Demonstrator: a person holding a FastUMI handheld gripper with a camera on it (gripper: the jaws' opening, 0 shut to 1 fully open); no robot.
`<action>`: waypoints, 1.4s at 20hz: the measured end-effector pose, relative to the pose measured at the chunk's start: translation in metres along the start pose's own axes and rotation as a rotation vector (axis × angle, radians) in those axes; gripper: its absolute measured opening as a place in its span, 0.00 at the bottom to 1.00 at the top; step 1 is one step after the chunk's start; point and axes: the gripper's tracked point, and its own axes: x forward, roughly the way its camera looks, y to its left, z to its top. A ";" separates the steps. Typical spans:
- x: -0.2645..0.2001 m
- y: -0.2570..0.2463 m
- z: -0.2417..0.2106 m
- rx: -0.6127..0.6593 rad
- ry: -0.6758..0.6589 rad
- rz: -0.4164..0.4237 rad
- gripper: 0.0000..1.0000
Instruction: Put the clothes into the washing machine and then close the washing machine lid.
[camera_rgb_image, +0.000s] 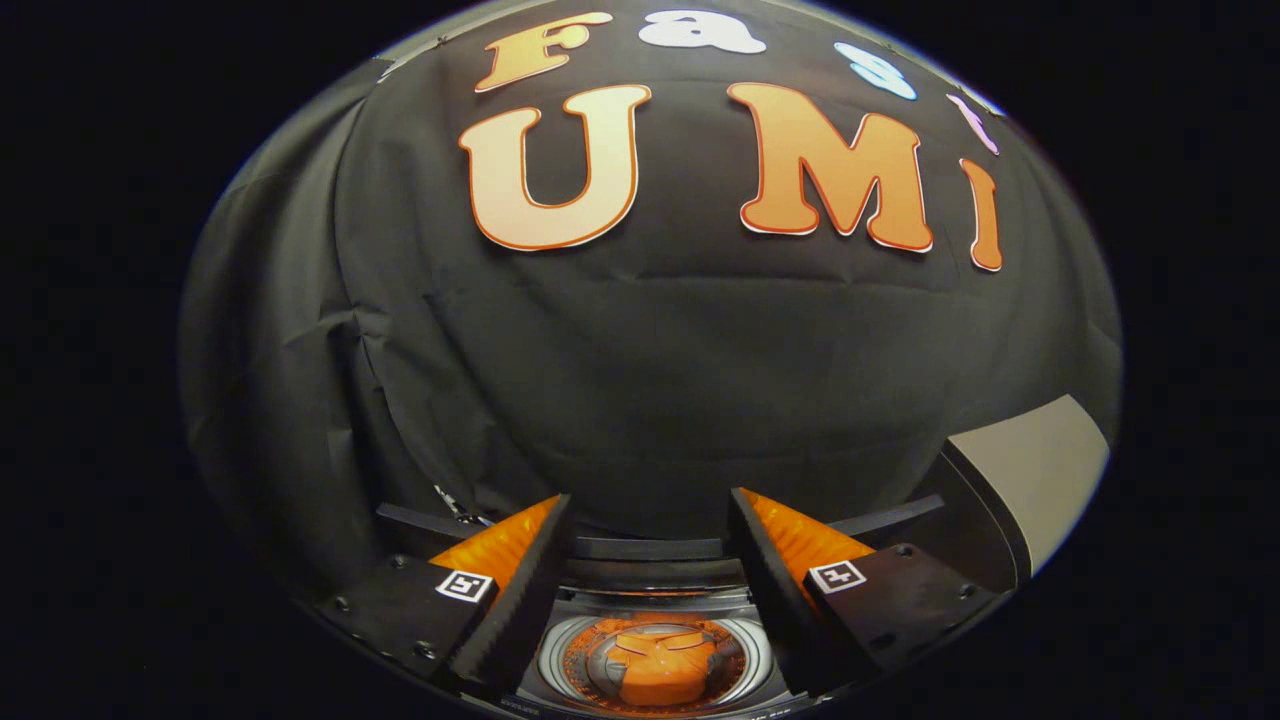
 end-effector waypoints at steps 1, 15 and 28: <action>-0.005 0.000 -0.005 -0.001 -0.001 -0.003 0.99; -0.043 0.005 -0.041 -0.003 -0.032 -0.017 0.99; -0.062 0.016 -0.126 -0.020 0.140 0.010 0.99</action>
